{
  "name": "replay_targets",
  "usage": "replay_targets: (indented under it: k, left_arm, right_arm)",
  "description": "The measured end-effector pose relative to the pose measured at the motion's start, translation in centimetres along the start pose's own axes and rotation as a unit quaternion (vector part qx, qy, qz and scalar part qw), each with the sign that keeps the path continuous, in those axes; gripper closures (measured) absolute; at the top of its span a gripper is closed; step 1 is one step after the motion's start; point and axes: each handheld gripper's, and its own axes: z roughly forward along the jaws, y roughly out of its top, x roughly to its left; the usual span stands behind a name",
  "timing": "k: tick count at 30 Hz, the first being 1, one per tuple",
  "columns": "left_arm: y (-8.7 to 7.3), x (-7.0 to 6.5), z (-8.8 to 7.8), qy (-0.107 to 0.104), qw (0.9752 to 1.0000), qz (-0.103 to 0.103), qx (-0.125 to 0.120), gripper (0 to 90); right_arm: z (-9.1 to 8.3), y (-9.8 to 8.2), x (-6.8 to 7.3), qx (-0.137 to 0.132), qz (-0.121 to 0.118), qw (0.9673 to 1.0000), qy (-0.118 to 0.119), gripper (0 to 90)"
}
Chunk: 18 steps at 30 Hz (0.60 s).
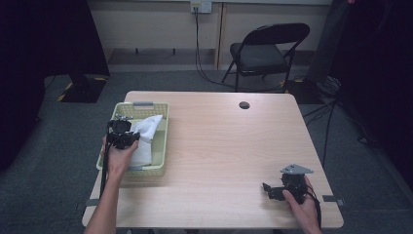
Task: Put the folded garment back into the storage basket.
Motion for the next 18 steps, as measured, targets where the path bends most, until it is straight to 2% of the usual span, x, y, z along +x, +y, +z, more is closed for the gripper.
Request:
replay_targets:
  k: [3,9,15,18]
  left_arm:
    - [-0.11,0.16,0.22,-0.002,1.0000,-0.002,0.007,77.3]
    - [0.01,0.17,0.64,0.010,0.9996,-0.007,0.025,77.1]
    - [0.04,0.49,0.91,0.001,0.9990,-0.018,0.042,76.3]
    - [0.07,0.64,1.01,-0.001,0.9987,-0.024,0.046,71.8]
  right_arm:
    - [0.00,0.00,0.00,0.000,0.000,1.0000,0.000,0.0]
    - [0.00,0.00,0.00,0.000,0.000,1.0000,0.000,0.0]
    - [0.00,0.00,0.00,0.000,0.000,1.0000,0.000,0.0]
    - [0.00,0.00,0.00,0.000,0.000,1.0000,0.000,0.0]
